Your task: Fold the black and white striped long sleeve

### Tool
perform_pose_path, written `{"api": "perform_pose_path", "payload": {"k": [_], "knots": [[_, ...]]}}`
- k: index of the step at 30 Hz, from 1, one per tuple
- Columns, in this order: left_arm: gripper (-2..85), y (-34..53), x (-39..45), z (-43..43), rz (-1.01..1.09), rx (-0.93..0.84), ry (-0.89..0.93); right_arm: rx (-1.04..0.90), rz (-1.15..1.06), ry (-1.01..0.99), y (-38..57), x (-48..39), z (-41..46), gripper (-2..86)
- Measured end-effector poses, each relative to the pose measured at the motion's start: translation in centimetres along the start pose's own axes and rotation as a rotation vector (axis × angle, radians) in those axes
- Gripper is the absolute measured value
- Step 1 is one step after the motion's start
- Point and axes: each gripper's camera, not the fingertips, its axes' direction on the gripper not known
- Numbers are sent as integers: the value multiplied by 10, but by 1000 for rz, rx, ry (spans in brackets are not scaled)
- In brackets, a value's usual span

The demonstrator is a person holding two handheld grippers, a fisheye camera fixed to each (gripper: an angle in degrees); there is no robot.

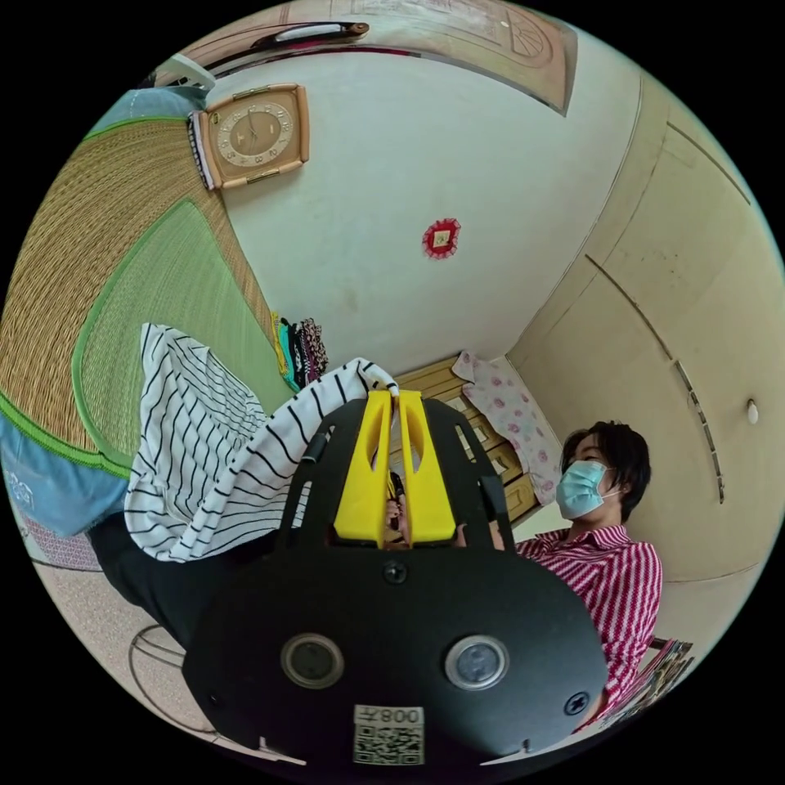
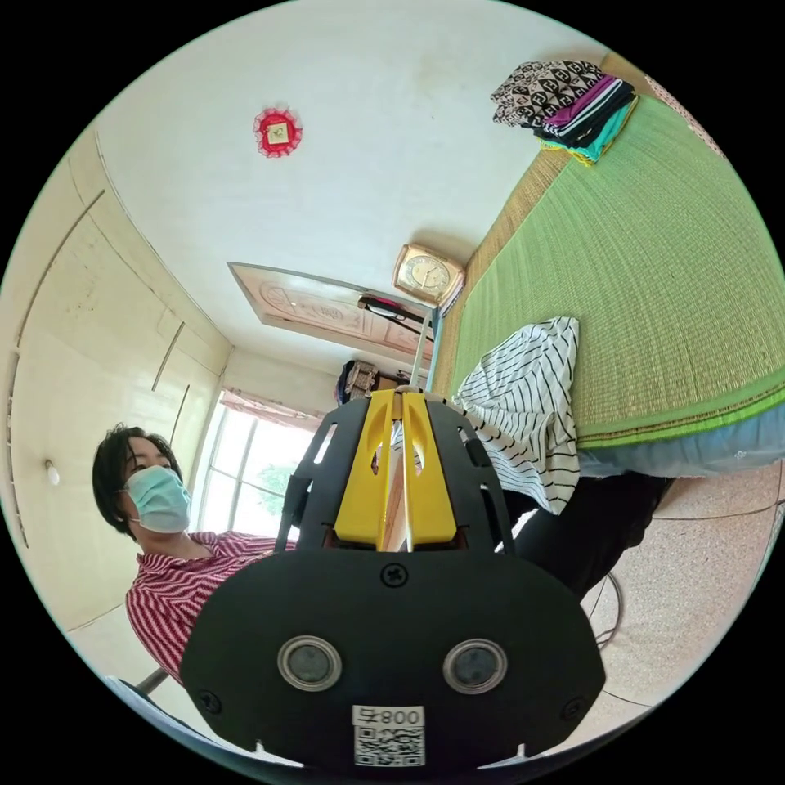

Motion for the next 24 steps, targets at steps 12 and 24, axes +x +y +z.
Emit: {"api": "perform_pose_path", "payload": {"k": [12,24], "knots": [[14,-97,-25,55,-53,15,-84,-35,79,56,-97,38,0,19],[13,-188,-64,110,-133,32,-230,-57,177,113,-190,94,2,18]]}}
